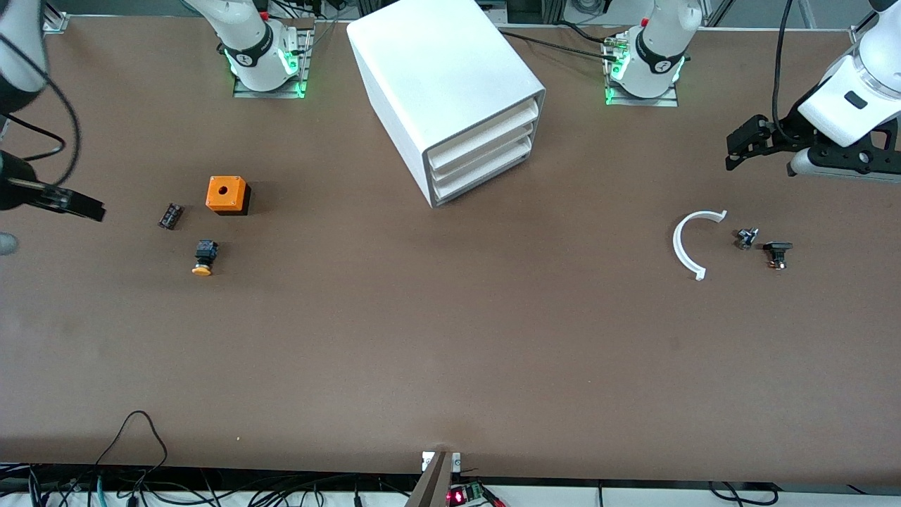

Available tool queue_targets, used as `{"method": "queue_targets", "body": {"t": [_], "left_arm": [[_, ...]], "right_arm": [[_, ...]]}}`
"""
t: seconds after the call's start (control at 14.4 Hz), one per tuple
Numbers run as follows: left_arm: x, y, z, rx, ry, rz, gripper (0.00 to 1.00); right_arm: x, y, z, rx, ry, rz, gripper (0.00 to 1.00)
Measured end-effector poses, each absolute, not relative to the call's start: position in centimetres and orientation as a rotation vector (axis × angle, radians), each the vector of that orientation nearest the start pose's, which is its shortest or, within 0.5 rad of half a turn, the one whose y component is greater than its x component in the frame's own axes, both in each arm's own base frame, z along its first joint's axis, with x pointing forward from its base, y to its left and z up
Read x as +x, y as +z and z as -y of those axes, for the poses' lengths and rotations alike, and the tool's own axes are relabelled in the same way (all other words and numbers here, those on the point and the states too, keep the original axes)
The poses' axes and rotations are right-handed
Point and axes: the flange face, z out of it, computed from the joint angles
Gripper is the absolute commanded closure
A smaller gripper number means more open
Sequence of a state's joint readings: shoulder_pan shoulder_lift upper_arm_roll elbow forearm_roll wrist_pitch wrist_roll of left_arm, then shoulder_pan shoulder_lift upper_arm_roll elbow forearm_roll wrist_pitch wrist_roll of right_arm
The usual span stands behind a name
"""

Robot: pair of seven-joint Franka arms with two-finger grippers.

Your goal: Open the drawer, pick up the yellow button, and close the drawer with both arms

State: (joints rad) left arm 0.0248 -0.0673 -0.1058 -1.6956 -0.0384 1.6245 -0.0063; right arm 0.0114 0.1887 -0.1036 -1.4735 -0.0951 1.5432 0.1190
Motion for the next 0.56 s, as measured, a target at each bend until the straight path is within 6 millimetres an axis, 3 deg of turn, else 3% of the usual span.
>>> {"method": "queue_targets", "body": {"t": [0.14, 0.56], "left_arm": [[54.0, 60.5, 4.9, -3.172, 0.017, -0.115, 0.0], [54.0, 60.2, 4.9, -3.172, 0.058, -0.115, 0.0]], "right_arm": [[58.8, 56.2, 6.9, -3.216, 0.192, -0.342, 0.0], [57.9, 55.6, 5.4, -3.191, 0.055, -0.208, 0.0]]}}
